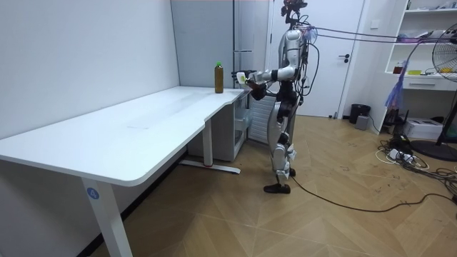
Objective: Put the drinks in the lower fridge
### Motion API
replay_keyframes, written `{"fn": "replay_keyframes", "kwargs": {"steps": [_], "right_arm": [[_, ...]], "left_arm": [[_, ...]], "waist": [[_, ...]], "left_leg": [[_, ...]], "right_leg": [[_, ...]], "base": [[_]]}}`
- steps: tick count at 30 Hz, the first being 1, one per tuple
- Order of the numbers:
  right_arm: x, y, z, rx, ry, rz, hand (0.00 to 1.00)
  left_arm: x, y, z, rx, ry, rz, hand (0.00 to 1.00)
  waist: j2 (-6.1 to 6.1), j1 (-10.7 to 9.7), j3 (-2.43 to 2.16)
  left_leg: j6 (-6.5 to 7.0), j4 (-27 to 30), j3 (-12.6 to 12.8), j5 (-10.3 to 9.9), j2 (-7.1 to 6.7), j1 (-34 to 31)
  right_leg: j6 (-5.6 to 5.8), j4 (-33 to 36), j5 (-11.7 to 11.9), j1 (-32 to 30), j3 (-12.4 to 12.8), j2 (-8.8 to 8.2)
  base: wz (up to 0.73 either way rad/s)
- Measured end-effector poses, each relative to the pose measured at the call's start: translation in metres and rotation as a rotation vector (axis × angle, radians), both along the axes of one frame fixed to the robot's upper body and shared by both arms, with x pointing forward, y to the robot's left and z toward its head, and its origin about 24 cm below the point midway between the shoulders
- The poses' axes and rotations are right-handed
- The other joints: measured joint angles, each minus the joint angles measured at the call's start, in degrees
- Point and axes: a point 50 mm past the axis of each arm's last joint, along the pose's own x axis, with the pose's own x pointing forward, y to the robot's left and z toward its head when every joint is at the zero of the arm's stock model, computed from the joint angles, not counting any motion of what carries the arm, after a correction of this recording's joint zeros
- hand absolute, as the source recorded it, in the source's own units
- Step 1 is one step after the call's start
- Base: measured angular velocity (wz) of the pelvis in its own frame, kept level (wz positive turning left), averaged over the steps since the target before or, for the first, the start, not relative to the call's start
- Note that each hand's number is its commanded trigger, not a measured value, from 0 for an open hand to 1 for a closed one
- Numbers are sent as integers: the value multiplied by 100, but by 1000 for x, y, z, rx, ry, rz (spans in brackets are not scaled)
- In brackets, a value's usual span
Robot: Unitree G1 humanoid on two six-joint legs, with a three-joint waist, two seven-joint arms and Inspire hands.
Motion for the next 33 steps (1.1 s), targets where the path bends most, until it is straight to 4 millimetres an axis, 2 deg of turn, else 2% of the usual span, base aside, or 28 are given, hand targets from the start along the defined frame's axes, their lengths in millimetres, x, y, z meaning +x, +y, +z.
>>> {"fn": "replay_keyframes", "kwargs": {"steps": [7,10,12,15,18,22,26,28,33], "right_arm": [[-1,-2,-1,-4,14,5,100],[-5,-4,-6,-41,48,29,100],[-8,-7,-8,-62,76,41,100],[-10,-12,-9,-78,83,38,100],[-10,-13,-10,-86,92,33,100],[-10,-13,-10,-100,92,41,100],[-11,-14,-11,-111,91,49,100],[-11,-14,-11,-113,91,49,100],[-21,-21,-14,-109,109,3,100]], "left_arm": [[2,-1,21,-50,-84,21,0],[1,-2,43,-105,-172,10,0],[0,-4,58,-179,-227,-11,0],[2,-7,68,-240,-255,-41,0],[3,-7,74,-248,-278,-43,0],[5,-6,83,-251,-317,-41,0],[0,-5,99,-272,-402,-41,0],[0,-2,103,-274,-427,-34,0],[0,22,123,-250,-546,90,0]], "waist": [[-8,-97,-13],[-3,-94,-16],[4,-66,-19],[31,51,-26],[72,84,-45],[151,167,-46],[156,217,-39],[148,220,-35],[151,256,-29]], "left_leg": [[10,65,-53,-7,-1,-89],[13,64,-35,-10,-1,-88],[14,63,-4,-10,2,-78],[13,67,31,-10,13,-49],[13,68,31,-10,13,-34],[13,49,-7,-10,11,33],[12,-13,-16,-8,2,62],[12,-14,-14,-9,-1,87],[10,-52,-9,-10,-2,122]], "right_leg": [[0,-1,3,-29,-57,1],[0,-2,3,-33,-46,-2],[0,-1,3,-37,-26,-4],[-3,-1,5,-29,19,-1],[-4,0,6,-16,23,-2],[-4,15,7,25,41,6],[-4,19,7,28,50,8],[-3,-1,7,56,57,9],[-1,-26,6,86,50,12]], "base": [[5],[0],[-5],[-8],[0],[-2],[0],[0],[0]]}}
